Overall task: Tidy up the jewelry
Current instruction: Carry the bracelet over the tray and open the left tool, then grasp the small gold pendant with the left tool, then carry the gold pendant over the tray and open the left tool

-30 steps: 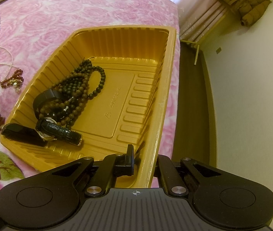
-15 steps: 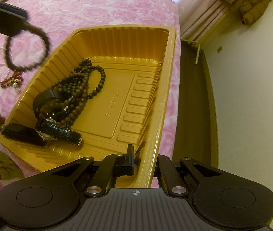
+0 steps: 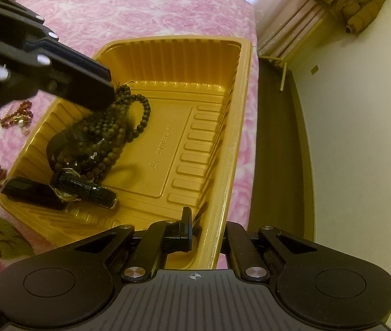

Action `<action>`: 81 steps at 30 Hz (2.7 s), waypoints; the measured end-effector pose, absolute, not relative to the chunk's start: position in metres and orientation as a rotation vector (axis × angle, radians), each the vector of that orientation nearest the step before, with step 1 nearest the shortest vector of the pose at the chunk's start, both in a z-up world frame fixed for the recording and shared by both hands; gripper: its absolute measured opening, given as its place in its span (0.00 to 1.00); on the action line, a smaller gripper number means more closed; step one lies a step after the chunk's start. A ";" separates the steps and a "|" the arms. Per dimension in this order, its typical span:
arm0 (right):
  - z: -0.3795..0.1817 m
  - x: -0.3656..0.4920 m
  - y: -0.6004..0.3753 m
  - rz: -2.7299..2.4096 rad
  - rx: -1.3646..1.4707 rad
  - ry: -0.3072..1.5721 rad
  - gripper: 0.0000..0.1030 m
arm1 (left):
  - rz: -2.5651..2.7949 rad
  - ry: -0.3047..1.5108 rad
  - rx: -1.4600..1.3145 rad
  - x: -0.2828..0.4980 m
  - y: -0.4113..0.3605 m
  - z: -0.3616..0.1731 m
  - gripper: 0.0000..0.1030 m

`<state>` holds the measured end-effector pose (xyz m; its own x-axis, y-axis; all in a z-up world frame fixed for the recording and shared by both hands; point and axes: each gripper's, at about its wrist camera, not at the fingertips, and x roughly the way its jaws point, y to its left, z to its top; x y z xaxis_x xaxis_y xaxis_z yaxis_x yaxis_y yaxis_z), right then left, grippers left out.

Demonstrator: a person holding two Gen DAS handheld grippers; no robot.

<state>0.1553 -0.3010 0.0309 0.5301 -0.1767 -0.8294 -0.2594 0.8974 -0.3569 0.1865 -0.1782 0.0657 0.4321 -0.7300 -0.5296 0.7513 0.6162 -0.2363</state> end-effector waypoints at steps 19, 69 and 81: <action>0.030 0.156 -0.300 0.048 -0.472 1.023 0.05 | -0.520 0.658 0.128 0.178 -0.038 0.018 0.28; 0.030 0.156 -0.300 0.048 -0.466 1.028 0.05 | -0.622 0.612 0.036 0.181 -0.045 0.060 0.05; 0.030 0.156 -0.300 0.048 -0.467 1.028 0.05 | -0.739 0.560 0.076 0.175 -0.094 0.088 0.05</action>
